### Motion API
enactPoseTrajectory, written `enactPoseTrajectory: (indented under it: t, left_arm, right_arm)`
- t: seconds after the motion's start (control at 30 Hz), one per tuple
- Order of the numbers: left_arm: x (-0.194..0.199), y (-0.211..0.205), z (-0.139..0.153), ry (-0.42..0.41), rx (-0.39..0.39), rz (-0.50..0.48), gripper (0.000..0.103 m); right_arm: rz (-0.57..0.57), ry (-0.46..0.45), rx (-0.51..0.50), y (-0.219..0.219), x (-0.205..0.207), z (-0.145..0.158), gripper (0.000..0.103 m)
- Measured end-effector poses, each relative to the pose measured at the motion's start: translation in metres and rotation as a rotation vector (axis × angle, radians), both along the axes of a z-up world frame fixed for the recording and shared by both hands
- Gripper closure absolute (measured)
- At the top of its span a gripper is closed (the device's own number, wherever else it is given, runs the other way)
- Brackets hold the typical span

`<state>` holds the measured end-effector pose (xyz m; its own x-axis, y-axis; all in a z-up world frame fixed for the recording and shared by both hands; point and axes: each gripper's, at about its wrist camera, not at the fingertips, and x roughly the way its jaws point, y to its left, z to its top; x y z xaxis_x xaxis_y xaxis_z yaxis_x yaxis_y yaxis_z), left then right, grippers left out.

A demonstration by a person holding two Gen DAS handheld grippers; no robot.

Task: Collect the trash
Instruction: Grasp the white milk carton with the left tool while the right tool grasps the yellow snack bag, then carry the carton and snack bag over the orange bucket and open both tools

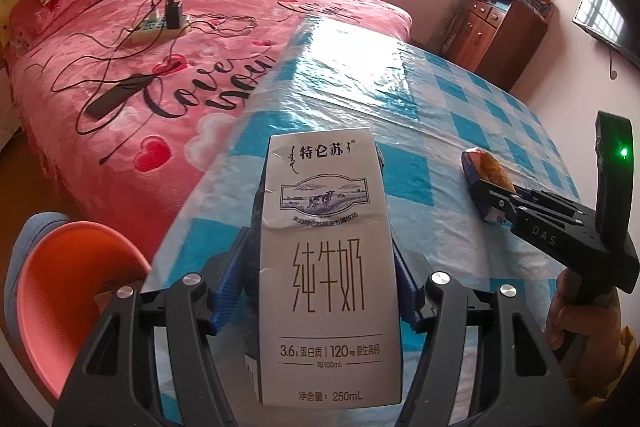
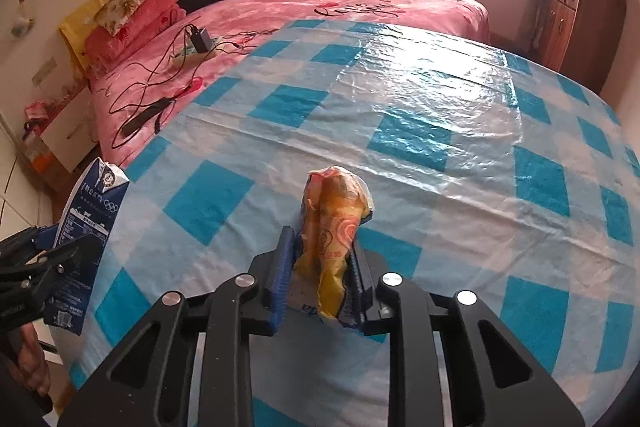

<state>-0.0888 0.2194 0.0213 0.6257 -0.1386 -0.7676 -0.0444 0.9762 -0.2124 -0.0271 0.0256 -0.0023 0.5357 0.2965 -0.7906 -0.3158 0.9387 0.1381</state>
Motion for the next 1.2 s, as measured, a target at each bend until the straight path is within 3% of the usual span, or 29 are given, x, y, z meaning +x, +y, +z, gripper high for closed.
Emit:
enactPoseTrajectory:
  t: [0.7, 1.2]
  left_arm:
    - [-0.032, 0.052, 0.008, -0.025, 0.003, 0.095, 0.039]
    - [-0.064, 0.105, 0.003, -0.007, 0.042, 0.228, 0.039]
  right_arm:
    - [0.084, -0.004, 0.121, 0.032, -0.025, 0.028, 0.082]
    - [0.300, 0.052, 0.248, 0.110, -0.044, 0.059, 0.082]
